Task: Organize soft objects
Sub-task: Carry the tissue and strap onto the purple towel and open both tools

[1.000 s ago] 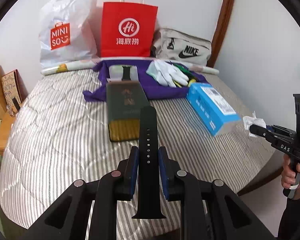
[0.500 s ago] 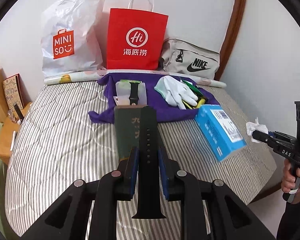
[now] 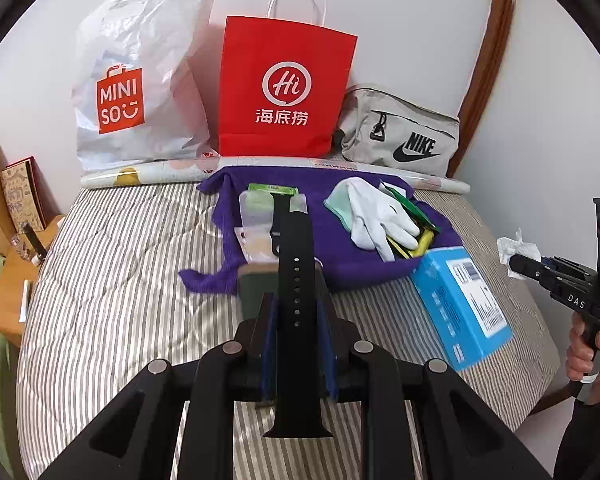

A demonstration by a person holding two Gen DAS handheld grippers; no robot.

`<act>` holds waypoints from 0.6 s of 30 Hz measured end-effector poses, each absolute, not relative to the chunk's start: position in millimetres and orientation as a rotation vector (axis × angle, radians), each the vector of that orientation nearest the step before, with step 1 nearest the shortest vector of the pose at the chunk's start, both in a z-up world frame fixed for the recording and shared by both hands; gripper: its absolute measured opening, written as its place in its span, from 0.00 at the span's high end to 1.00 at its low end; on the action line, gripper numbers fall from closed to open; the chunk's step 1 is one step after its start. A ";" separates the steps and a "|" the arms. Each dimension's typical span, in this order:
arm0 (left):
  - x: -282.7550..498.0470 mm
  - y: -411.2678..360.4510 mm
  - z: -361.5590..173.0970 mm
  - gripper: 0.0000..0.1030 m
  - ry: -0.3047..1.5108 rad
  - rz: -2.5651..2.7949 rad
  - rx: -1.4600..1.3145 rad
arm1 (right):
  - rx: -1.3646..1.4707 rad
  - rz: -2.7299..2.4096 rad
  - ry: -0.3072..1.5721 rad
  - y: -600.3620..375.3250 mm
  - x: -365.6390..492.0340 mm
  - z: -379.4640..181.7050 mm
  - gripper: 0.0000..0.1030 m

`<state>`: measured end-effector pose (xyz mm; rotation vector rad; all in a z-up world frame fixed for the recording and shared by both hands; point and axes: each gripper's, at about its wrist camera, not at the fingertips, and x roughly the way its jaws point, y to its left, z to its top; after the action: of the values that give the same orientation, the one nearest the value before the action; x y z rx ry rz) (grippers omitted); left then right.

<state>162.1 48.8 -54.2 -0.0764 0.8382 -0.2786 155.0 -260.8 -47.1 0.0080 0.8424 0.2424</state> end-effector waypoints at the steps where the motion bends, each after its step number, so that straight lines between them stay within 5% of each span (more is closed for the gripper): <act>1: 166.1 48.4 -54.3 0.81 0.841 -0.276 -0.079 | 0.005 0.243 0.841 -260.1 159.2 -46.5 0.79; 18: 246.3 37.6 -66.5 0.81 0.891 -0.275 -0.090 | 0.006 0.289 0.858 -248.9 238.4 -56.1 0.79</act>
<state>246.3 37.6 -66.5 -0.0899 0.8908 -0.2749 238.4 -248.9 -56.1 0.0064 0.8581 0.2892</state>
